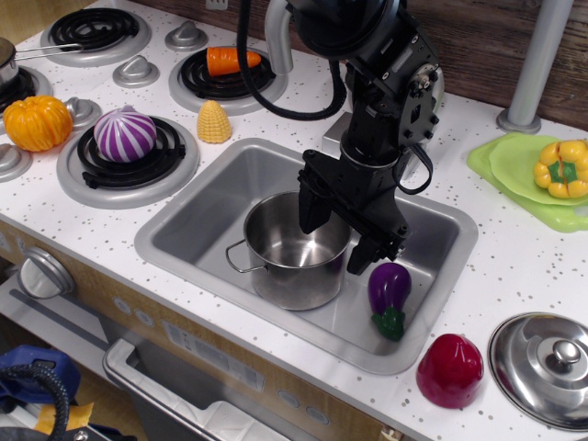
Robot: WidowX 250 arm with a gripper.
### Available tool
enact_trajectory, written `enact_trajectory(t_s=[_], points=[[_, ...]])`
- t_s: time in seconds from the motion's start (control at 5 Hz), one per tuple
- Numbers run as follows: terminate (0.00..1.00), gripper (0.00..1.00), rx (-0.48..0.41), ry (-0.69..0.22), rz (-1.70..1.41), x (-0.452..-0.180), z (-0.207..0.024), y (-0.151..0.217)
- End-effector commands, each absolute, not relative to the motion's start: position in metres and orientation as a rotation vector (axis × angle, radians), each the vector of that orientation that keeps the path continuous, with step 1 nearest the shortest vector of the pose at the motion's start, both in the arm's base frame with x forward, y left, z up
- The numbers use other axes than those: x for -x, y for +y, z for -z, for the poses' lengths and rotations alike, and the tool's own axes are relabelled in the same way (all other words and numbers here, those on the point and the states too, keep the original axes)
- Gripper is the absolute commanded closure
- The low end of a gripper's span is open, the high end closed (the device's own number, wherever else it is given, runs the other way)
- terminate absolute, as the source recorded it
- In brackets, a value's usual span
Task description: Pick up pot from sink
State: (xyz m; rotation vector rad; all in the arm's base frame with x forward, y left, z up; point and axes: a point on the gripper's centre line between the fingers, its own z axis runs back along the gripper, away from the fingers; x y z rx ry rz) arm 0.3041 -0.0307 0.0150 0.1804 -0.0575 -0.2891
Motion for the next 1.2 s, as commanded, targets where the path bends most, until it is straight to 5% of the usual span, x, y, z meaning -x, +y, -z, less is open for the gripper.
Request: enact_trajectory(t_s=[0.0,0.6,0.8,1.0], points=[[0.00,0.00,-0.180,-0.057,0.289,-0.304,-0.015,-0.031],[0.00,0.00,-0.159,-0.182,0.303,-0.290,0.023,-0.016],[0.00,1.00,-0.142,-0.199,0.283,-0.290,0.029,-0.012],[0.00,1.00,-0.129,-0.211,0.273,-0.289,0.032,-0.012]])
